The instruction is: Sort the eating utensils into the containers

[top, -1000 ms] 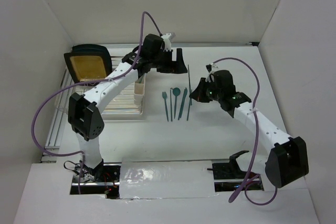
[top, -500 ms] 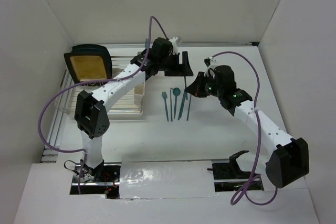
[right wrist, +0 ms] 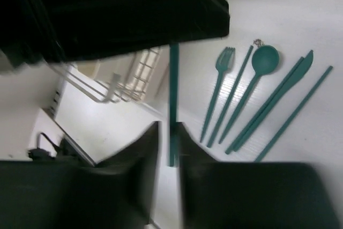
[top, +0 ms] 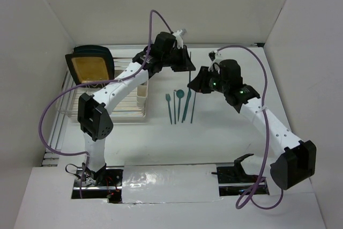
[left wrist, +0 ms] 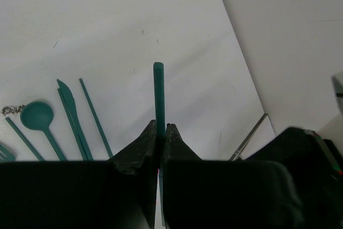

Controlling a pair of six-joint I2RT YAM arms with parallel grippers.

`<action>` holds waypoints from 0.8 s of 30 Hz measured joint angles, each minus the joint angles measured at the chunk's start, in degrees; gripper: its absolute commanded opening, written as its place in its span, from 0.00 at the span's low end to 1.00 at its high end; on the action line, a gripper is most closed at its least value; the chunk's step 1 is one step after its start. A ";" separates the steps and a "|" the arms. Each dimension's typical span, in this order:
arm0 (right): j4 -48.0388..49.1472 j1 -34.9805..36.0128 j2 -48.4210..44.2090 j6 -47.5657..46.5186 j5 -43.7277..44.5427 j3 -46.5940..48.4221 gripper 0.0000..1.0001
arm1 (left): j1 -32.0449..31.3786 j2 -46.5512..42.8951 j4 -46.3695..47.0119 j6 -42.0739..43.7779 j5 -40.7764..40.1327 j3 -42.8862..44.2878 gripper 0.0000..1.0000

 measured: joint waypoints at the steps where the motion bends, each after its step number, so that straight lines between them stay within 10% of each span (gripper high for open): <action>1: -1.11 0.00 0.55 0.17 0.31 1.77 0.61 | 0.00 0.09 -0.02 0.17 0.11 0.66 0.00; 7: -7.65 -1.79 3.63 -0.42 0.66 16.63 0.98 | 2.38 0.07 1.60 5.14 3.13 1.20 0.00; 24: -9.99 -10.01 6.71 0.11 2.43 6.12 1.00 | 23.10 -32.61 21.00 28.41 25.66 -26.03 0.00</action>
